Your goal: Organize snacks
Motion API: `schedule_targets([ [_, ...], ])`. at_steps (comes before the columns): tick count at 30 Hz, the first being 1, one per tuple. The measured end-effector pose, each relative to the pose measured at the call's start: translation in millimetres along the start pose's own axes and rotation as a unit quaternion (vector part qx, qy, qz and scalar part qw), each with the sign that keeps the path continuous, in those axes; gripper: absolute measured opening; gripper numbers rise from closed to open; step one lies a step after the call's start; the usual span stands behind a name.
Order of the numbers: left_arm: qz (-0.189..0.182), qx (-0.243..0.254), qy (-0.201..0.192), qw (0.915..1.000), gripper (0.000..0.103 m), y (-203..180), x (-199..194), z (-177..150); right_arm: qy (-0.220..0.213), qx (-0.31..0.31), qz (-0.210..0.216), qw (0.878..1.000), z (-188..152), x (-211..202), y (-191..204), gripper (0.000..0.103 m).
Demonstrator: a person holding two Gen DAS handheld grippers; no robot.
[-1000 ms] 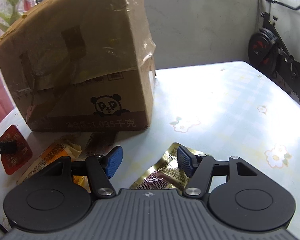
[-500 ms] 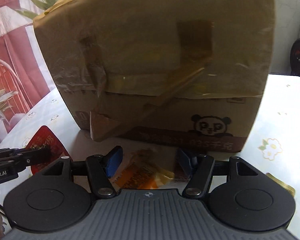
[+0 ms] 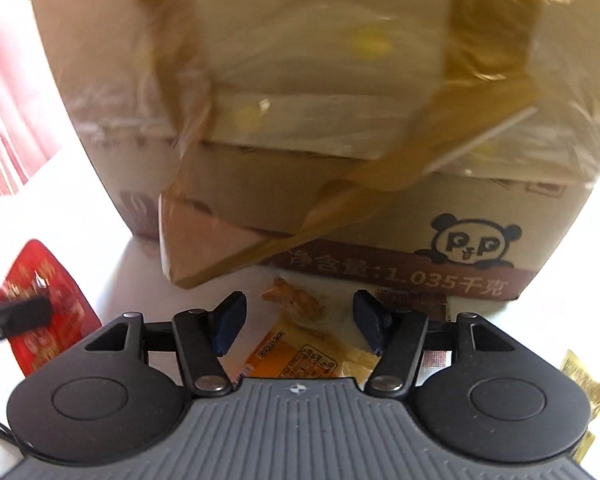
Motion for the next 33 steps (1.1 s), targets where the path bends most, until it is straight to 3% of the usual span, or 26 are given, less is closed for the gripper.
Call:
schedule_targets([
  [7, 0.002, 0.001, 0.002, 1.0, 0.019, -2, 3, 0, 0.02, 0.007, 0.047, 0.999, -7, -8, 9, 0.042],
  [11, 0.006, -0.002, 0.004, 1.0, 0.019, 0, 3, 0, 0.041, -0.026, 0.085, 0.995, -15, -12, 27, 0.042],
  [17, 0.008, -0.004, 0.009, 0.9999, 0.019, 0, 5, -2, 0.017, -0.121, 0.059, 0.991, -16, -10, 46, 0.045],
  [24, 0.009, -0.004, 0.012, 0.9999, 0.019, 1, 5, -2, -0.006, -0.22, 0.055, 0.974, -18, -5, 64, 0.057],
  [27, 0.012, -0.006, 0.015, 0.9998, 0.019, 0, 6, -2, -0.009, -0.235, 0.058, 0.97, -20, -1, 68, 0.057],
  [33, 0.014, -0.006, 0.015, 0.9998, 0.019, -1, 6, -2, 0.004, -0.209, 0.084, 0.974, -24, -3, 70, 0.056],
])
Point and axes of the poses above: each gripper's, at about its wrist camera, not at the fingertips, and x roughly the way its jaws point, y to its left, z to its top, the point moved 8 cm from there along x, roughly the way its jaws point, and after that the axes turned 10 degrees about x, right-handed, at the moved point
